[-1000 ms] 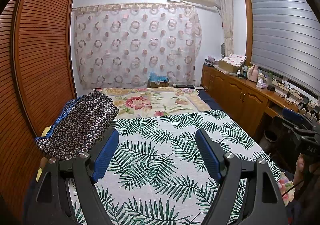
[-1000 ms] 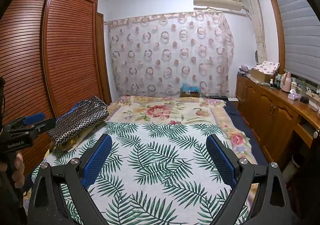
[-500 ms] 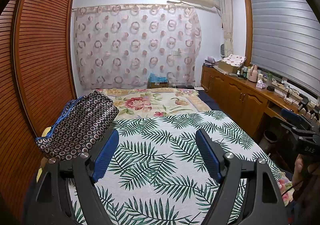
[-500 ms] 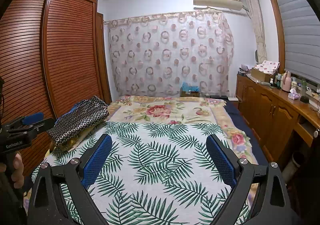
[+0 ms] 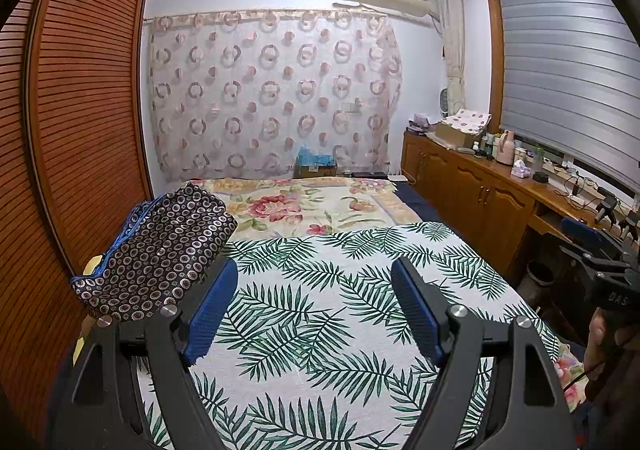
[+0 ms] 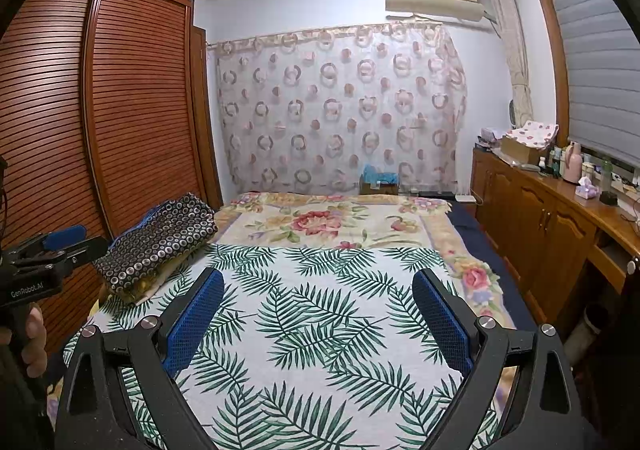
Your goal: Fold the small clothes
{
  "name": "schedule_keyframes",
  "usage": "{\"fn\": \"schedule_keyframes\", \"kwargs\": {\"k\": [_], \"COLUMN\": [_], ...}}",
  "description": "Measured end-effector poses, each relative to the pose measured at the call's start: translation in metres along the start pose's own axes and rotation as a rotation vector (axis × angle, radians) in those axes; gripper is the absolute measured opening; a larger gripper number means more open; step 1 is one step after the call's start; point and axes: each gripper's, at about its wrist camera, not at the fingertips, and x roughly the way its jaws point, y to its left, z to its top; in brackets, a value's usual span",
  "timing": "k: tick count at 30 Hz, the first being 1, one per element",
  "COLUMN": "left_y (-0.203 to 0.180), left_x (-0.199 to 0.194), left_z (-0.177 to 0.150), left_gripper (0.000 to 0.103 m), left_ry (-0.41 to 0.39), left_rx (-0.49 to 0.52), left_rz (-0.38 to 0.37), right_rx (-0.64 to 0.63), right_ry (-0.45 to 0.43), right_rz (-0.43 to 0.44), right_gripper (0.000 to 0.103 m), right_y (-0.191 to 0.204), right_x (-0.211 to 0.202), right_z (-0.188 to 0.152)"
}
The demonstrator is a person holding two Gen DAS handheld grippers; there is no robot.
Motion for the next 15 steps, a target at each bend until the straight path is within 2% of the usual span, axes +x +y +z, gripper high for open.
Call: {"fn": "schedule_keyframes", "kwargs": {"k": [15], "left_y": [-0.0003], "left_x": [0.0011], "left_z": [-0.0003], "left_gripper": [0.080], "left_ry": [-0.003], "left_rx": [0.000], "left_rz": [-0.003], "right_rx": [-0.001], "right_ry": [-0.003], "right_rz": [0.001], "right_gripper": [0.096], "right_y": [-0.0019], "right_x": [0.0002], "right_z": [0.0009]}}
